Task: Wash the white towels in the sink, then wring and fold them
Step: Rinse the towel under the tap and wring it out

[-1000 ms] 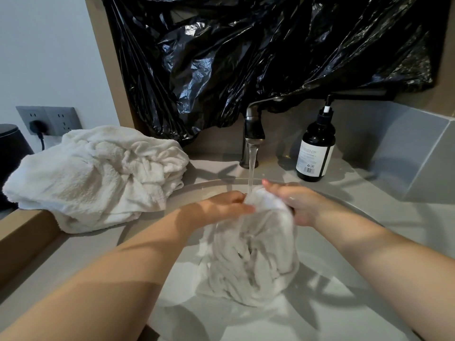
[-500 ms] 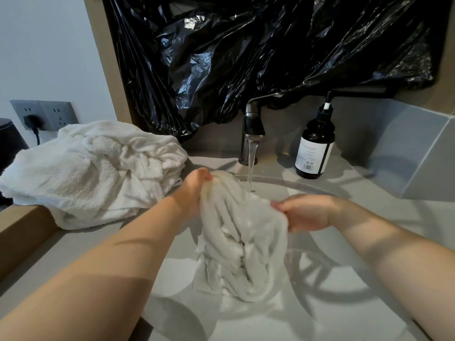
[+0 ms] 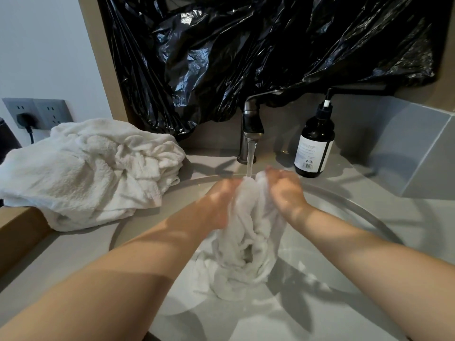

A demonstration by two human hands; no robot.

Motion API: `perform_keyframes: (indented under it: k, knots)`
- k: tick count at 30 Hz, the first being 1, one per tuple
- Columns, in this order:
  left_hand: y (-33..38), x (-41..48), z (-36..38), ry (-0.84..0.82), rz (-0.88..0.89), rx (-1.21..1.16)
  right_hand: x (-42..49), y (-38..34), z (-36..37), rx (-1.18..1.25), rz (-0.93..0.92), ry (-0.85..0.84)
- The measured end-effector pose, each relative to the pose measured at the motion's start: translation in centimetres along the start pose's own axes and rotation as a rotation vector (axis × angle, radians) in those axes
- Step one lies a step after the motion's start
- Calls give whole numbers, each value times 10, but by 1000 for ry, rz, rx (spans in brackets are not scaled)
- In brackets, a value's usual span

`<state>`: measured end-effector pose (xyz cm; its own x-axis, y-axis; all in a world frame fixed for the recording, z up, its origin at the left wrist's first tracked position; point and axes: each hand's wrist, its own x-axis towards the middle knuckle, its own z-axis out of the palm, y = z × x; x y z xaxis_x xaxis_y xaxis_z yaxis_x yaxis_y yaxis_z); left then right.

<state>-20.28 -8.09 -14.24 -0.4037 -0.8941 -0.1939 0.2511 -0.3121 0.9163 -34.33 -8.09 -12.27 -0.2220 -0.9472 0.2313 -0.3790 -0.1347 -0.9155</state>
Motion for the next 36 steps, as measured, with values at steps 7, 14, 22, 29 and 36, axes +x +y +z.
perform_keyframes:
  k: [7, 14, 22, 29, 36]
  knots:
    - [8, -2, 3, 162, -92, 22, -28, -2, 25, -231, -267, -122]
    - [21, -2, -28, 418, -8, 272, 8, 22, -21, -830, 144, -527]
    - [18, -8, -14, 100, 158, 538, -2, 21, -18, -91, 147, -944]
    - [5, -4, -32, 87, -29, 1028, 6, -7, -37, 546, 451, -508]
    - [-9, -3, -36, 19, -238, 1042, 20, -18, -50, 701, 545, -408]
